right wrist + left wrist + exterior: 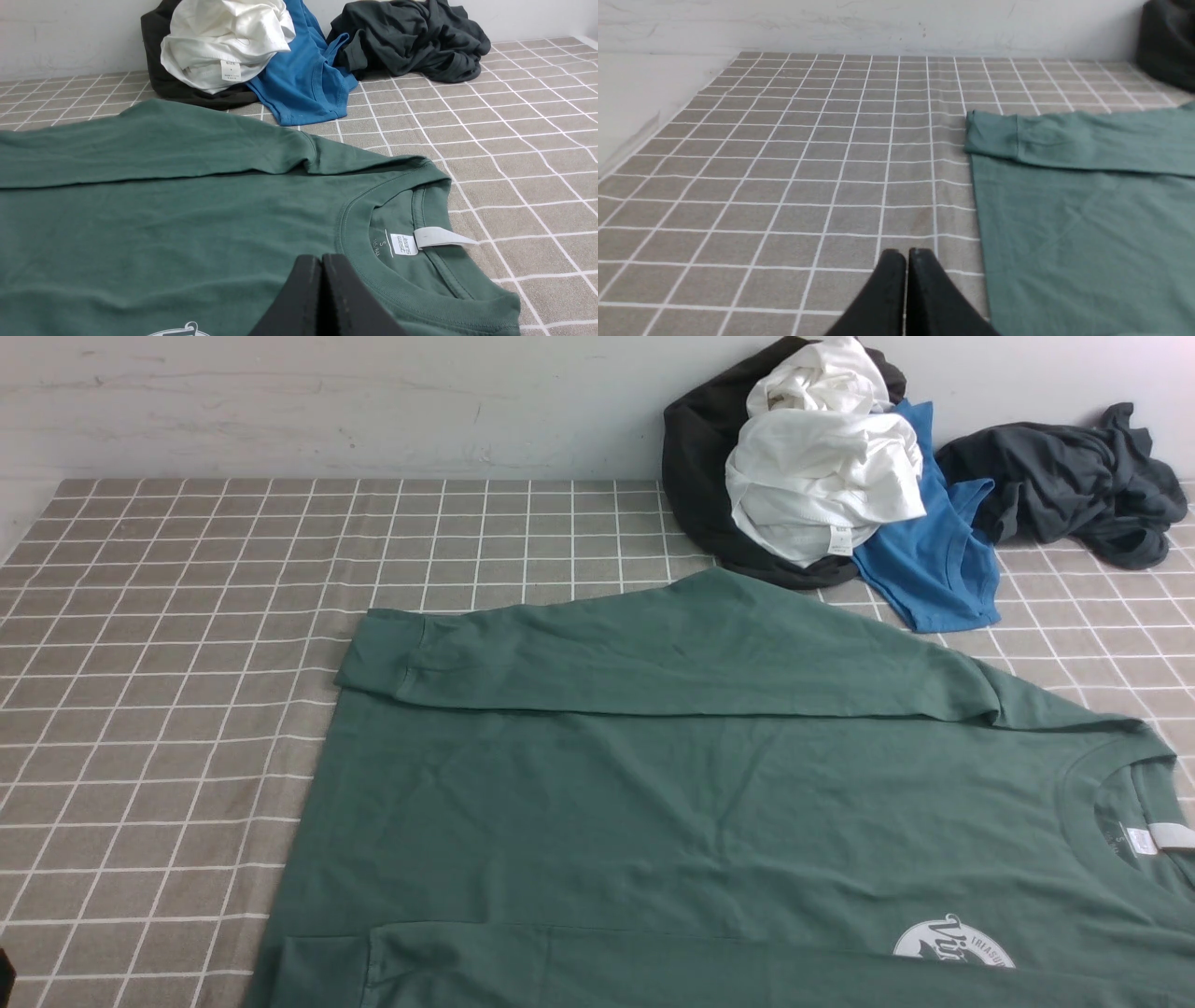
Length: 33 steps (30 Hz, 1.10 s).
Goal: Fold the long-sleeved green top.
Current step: Use the left arm to clamp the cuff closest to it
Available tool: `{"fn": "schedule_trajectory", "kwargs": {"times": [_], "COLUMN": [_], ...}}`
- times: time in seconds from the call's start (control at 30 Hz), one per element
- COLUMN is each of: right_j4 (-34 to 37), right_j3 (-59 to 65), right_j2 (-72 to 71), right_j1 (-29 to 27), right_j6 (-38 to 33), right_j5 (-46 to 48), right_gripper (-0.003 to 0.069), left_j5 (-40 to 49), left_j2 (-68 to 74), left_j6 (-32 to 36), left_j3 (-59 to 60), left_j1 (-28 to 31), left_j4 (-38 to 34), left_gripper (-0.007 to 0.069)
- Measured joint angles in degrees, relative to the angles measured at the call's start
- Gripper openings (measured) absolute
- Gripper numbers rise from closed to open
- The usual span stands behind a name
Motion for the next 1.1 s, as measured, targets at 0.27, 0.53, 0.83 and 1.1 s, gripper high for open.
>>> {"fn": "schedule_trajectory", "kwargs": {"times": [0.27,0.53,0.83,1.1], "right_j4": [13.96,45.19,47.34,43.13], "right_j3": [0.06,0.13,0.13,-7.28], "right_j2": [0.00,0.00,0.00,3.64], "right_j1": [0.00,0.00,0.00,0.00], "right_j6": [6.36,18.03,13.11,-8.95], "right_j5": [-0.85,-5.98,-8.31,-5.40], "right_gripper": [-0.0014,-0.0014,-0.0014,-0.0014], "left_j5": [-1.35,-2.19,-2.07,1.48], "left_j2": [0.00,0.00,0.00,1.74], "left_j6": [-15.05,-20.26,-20.17,2.41], "left_j3": [0.00,0.00,-0.31,-12.82], "left_j1": [0.00,0.00,0.00,0.00], "left_j4": [-18.01,-29.50,-31.09,-27.32], "left_gripper": [-0.0007,-0.0007,-0.0007,-0.0007]}}
